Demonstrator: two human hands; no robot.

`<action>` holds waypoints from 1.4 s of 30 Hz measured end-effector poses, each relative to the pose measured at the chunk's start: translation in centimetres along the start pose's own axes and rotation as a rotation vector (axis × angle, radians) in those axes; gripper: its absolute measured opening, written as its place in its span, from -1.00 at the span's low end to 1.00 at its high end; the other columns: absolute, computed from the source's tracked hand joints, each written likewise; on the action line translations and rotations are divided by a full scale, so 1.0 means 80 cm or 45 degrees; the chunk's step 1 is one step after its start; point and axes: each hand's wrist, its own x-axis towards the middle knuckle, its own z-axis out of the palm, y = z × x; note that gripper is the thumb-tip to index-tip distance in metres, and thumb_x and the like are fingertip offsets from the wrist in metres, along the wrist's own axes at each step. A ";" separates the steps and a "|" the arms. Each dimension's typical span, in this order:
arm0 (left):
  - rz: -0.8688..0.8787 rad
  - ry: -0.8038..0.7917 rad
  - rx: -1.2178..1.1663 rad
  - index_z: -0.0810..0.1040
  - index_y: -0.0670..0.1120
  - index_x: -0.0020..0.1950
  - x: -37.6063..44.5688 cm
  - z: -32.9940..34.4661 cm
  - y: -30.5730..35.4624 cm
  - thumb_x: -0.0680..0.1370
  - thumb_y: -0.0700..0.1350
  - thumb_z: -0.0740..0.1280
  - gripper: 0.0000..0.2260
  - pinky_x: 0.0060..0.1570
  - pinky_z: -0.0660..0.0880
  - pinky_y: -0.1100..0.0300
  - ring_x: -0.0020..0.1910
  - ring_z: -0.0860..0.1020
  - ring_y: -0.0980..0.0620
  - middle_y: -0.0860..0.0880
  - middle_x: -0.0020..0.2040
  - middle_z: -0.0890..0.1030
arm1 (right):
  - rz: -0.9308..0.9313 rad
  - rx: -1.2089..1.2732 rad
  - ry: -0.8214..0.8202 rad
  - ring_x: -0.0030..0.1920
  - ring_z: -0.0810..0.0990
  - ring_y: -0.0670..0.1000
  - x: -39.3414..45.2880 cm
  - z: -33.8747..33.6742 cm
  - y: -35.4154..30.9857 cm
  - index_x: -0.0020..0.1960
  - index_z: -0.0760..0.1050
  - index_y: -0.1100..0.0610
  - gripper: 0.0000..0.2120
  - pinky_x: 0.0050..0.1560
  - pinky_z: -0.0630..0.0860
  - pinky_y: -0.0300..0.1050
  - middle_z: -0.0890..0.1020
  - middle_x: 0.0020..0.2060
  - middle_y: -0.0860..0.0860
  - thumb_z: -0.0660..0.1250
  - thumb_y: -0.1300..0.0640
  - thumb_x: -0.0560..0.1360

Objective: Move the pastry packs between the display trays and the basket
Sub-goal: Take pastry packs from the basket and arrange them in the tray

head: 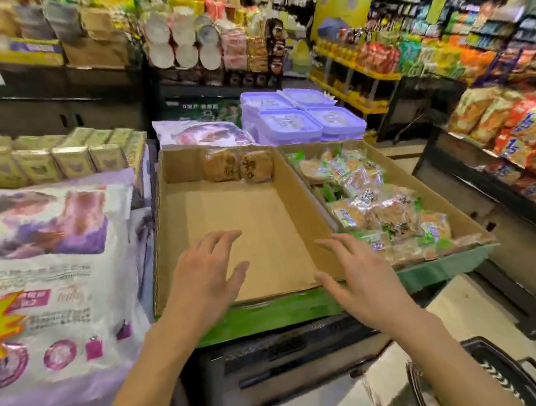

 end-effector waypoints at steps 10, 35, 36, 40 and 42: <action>-0.258 -0.124 0.076 0.38 0.02 0.50 0.125 0.056 -0.082 0.60 0.07 0.35 -0.52 0.20 0.45 0.00 0.31 0.48 -0.08 0.01 0.34 0.50 | -0.147 -0.006 -0.176 0.43 0.33 0.09 0.238 0.082 0.056 0.51 0.30 0.01 -0.48 0.38 0.35 -0.01 0.37 0.42 0.02 0.26 -0.11 0.61; -0.383 -0.253 0.663 0.36 -0.07 0.47 0.454 0.205 -0.199 0.50 0.04 0.41 -0.43 0.19 0.41 -0.09 0.33 0.38 -0.17 -0.10 0.35 0.45 | -0.350 -0.373 -0.071 0.15 0.48 0.21 0.593 0.189 0.121 0.26 0.48 0.04 -0.53 0.13 0.40 0.12 0.51 0.17 0.14 0.49 0.01 0.39; -0.379 -0.231 0.698 0.38 -0.07 0.45 0.452 0.209 -0.200 0.48 0.04 0.43 -0.42 0.14 0.42 -0.09 0.28 0.41 -0.18 -0.10 0.31 0.47 | -0.348 -0.381 -0.060 0.12 0.48 0.20 0.592 0.189 0.121 0.22 0.49 0.03 -0.54 0.11 0.40 0.12 0.51 0.15 0.13 0.51 0.02 0.37; -0.329 -0.129 0.870 0.55 -0.05 0.15 0.453 0.214 -0.205 0.40 -0.05 0.48 -0.65 -0.05 0.38 -0.05 0.04 0.45 -0.20 -0.13 0.11 0.51 | -0.369 -0.407 -0.065 0.17 0.46 0.21 0.596 0.190 0.114 0.19 0.48 0.03 -0.63 0.15 0.36 0.12 0.52 0.15 0.12 0.46 0.03 0.43; -0.266 -0.103 0.924 0.56 -0.04 0.05 0.452 0.213 -0.210 0.39 -0.08 0.45 -0.74 0.01 0.37 -0.08 0.03 0.46 -0.20 -0.12 0.07 0.53 | -0.427 -0.398 -0.168 0.19 0.50 0.20 0.596 0.199 0.109 0.24 0.43 0.04 -0.67 0.18 0.36 0.11 0.56 0.17 0.09 0.39 0.05 0.51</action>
